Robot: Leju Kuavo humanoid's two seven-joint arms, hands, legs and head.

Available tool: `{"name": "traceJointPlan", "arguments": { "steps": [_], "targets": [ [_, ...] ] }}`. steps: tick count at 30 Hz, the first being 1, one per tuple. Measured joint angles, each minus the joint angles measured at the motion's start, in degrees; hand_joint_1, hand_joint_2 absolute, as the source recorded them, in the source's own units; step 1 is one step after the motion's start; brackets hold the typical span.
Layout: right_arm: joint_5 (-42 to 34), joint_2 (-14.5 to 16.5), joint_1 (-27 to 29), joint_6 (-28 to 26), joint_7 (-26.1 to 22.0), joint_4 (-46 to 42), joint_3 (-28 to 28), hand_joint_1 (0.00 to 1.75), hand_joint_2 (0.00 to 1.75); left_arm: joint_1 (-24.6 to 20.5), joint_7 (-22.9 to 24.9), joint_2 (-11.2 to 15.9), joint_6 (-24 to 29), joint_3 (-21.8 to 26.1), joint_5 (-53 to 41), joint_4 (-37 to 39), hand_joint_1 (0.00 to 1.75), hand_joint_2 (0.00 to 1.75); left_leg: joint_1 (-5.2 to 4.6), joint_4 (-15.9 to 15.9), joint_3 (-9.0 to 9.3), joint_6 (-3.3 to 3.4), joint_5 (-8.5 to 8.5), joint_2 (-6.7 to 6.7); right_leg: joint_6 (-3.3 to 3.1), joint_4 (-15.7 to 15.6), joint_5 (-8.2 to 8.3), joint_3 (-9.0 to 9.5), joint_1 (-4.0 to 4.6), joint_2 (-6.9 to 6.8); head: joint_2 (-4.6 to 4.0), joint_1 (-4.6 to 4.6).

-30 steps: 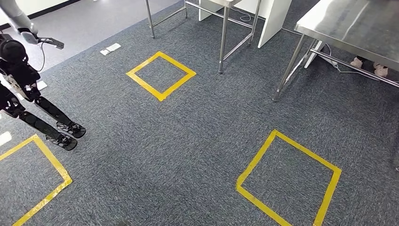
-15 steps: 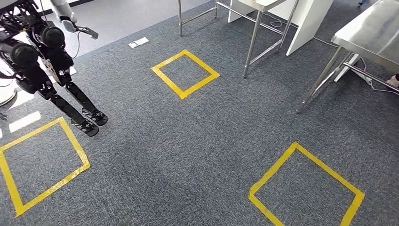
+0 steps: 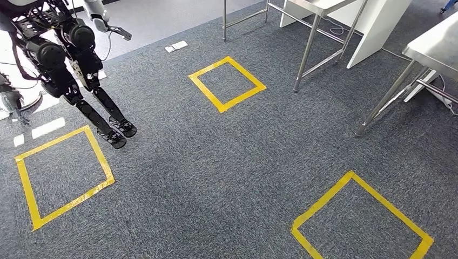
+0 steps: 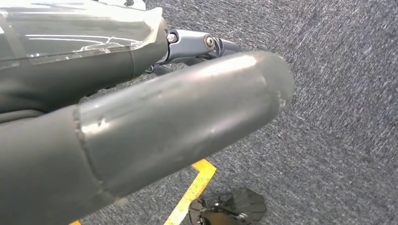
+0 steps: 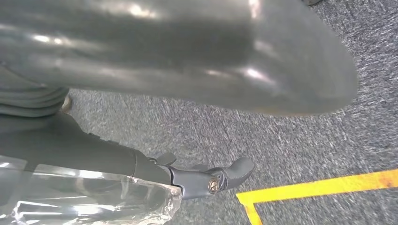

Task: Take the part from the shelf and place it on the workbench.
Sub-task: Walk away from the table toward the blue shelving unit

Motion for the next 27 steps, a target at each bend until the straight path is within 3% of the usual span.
{"name": "traceJointPlan", "arguments": {
  "steps": [3,5,8,10,11,13,15,16,18,20,22,24,25,26,27],
  "targets": [
    [0.0,0.0,-0.1,0.0,0.0,0.0,0.0,0.0,0.0,0.0,0.0,0.0,0.0,0.0,0.0,0.0,0.0,0.0,-0.5,-1.0,0.21,1.15,0.21,-0.89,0.95,-0.1,-0.26,0.06,0.39,-0.8,0.0,0.17],
    [0.0,0.0,-0.1,0.0,0.0,0.0,0.1,0.0,0.0,0.0,0.0,0.0,0.0,0.0,-0.1,0.0,0.0,0.0,-0.46,-1.5,0.32,2.03,0.64,-1.59,1.25,1.9,-1.61,-0.74,0.26,0.2,0.0,0.22],
    [0.0,0.0,0.1,0.0,0.0,0.0,0.1,0.0,0.0,-0.2,0.0,0.0,0.0,0.0,-0.1,0.0,0.0,0.0,-0.42,-1.7,0.25,2.71,0.93,-2.82,0.8,12.2,-6.28,-5.6,-0.03,2.4,0.0,0.39],
    [0.0,0.0,0.2,0.0,0.0,0.0,0.1,0.0,0.0,-0.1,0.1,-0.1,0.0,0.0,-0.1,0.0,0.0,0.0,-0.5,-1.7,0.19,2.77,0.96,-3.85,1.18,16.7,-7.33,-8.01,-0.05,2.77,0.0,0.39],
    [0.0,0.0,0.3,0.0,0.0,0.0,0.1,0.0,0.0,-0.1,0.1,-0.1,0.0,0.1,-0.1,0.0,0.0,0.0,-0.51,-1.6,0.21,2.76,0.97,-4.4,1.62,15.7,-6.43,-7.68,-0.06,2.88,0.0,0.39],
    [0.0,-0.1,0.3,0.0,0.0,0.0,0.1,0.0,0.0,-0.1,0.1,-0.1,0.0,0.1,-0.1,0.0,0.0,0.0,-0.5,-1.6,0.35,2.67,1.0,-5.43,2.4,7.8,-2.85,-4.14,-0.29,3.62,0.0,0.42],
    [0.1,-0.2,0.2,0.0,0.0,0.0,0.1,0.0,0.0,-0.1,0.1,-0.1,0.0,0.1,-0.1,0.0,0.0,0.0,-0.71,-1.5,0.45,2.26,0.94,-6.23,2.23,1.3,-0.29,-1.36,-0.23,4.44,0.0,0.41],
    [0.1,-0.2,0.1,0.0,0.0,0.0,0.1,0.0,0.0,-0.1,0.1,-0.1,0.0,0.1,-0.2,0.0,0.0,0.0,-0.8,-1.5,0.43,1.98,0.93,-6.48,1.87,0.3,0.09,-1.0,-0.08,4.6,0.0,0.41],
    [0.1,-0.1,0.0,0.0,0.0,0.0,0.1,0.0,0.0,0.0,0.1,-0.1,0.0,0.1,-0.2,0.0,0.0,0.0,-0.8,-1.5,0.31,1.35,0.96,-6.86,0.99,0.2,0.36,-0.83,-0.02,4.09,0.0,0.37],
    [0.1,-0.1,-0.1,0.0,0.0,0.0,0.1,0.0,0.0,0.0,0.1,0.0,0.0,0.1,-0.2,0.0,0.0,0.0,-0.7,0.1,-0.5,0.81,-0.21,-5.88,0.0,-0.1,0.74,-0.49,-0.39,3.45,0.0,0.26],
    [0.0,-0.1,0.0,0.0,0.0,0.0,0.1,0.0,0.0,0.0,0.1,0.0,-0.1,0.1,-0.2,0.0,0.0,0.0,-0.58,6.0,-3.21,0.31,-3.75,-3.96,-0.79,-0.2,0.91,-0.44,-0.5,2.65,0.0,0.05],
    [0.0,-0.1,0.1,0.0,0.0,0.0,0.1,0.0,0.0,-0.1,0.1,0.0,-0.1,0.1,-0.3,0.0,0.0,0.0,-0.34,13.5,-6.83,-0.16,-7.02,-3.05,-1.05,-0.2,0.84,-0.49,-0.28,1.81,0.0,-0.03],
    [-0.1,-0.1,0.1,0.1,0.0,0.0,0.1,0.0,0.0,0.0,0.1,0.0,-0.1,0.1,-0.3,0.0,0.0,0.0,-0.21,15.4,-7.8,-0.3,-7.3,-2.85,-1.07,-0.2,0.81,-0.49,-0.22,1.39,0.0,-0.02],
    [-0.1,-0.1,0.1,0.1,0.0,0.0,0.1,0.0,0.0,0.0,0.2,0.0,-0.1,0.1,-0.4,0.0,0.0,0.0,-0.09,14.9,-7.61,-0.4,-6.42,-2.65,-1.09,-0.2,0.78,-0.46,-0.2,1.02,0.0,-0.04],
    [-0.2,-0.1,0.1,0.1,0.0,0.0,0.1,0.0,0.0,0.0,0.2,0.0,-0.1,0.1,-0.4,0.0,0.0,0.0,0.02,12.3,-6.29,-0.42,-4.69,-2.31,-1.05,-0.2,0.71,-0.38,-0.21,0.67,0.0,-0.04]
  ]
}}
